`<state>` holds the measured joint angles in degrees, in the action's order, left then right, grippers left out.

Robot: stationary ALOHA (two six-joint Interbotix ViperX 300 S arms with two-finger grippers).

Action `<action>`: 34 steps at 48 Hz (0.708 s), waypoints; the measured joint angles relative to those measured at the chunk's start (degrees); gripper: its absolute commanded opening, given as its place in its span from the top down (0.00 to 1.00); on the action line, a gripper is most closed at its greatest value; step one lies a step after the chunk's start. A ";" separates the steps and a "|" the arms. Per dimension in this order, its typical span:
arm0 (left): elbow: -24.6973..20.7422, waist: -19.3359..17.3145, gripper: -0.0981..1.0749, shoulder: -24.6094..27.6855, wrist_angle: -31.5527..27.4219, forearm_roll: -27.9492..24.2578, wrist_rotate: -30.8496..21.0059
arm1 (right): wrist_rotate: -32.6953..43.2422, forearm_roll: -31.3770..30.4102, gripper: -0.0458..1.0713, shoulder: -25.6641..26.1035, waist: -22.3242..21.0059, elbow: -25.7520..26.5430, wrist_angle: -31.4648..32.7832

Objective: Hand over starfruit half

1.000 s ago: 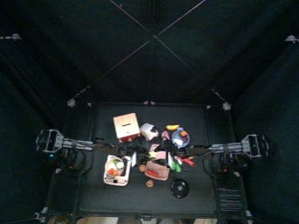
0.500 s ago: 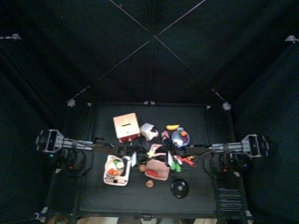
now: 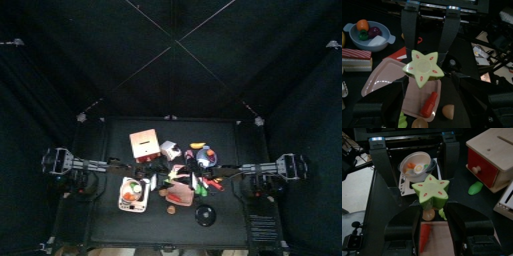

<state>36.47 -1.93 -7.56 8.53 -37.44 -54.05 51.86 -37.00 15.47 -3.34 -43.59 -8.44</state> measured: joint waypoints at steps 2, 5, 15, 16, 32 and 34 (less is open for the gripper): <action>0.00 0.00 0.05 0.00 0.00 0.00 0.09 | -0.09 0.00 0.42 0.00 0.00 -0.26 0.09; 0.26 -0.09 0.05 -0.09 0.00 -0.09 0.00 | -0.09 0.00 0.42 0.00 0.00 -0.62 0.26; 1.85 -0.09 0.05 -0.44 0.00 -0.79 0.09 | -0.09 0.00 0.42 0.09 0.26 -1.76 2.29; 2.02 -0.09 0.05 -0.62 0.00 -0.79 0.09 | -0.09 0.00 0.42 0.09 0.26 -1.85 2.55; 4.39 -0.09 0.05 -1.05 0.00 -0.88 0.09 | -0.18 0.00 0.42 0.09 1.41 -2.37 5.01; 4.92 -0.09 0.05 -1.14 0.00 -0.88 0.09 | -0.18 0.00 0.42 0.09 1.76 -2.55 5.62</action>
<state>41.40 -2.02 -8.70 8.53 -38.32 -53.96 51.68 -37.00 15.56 -1.58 -46.14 -2.81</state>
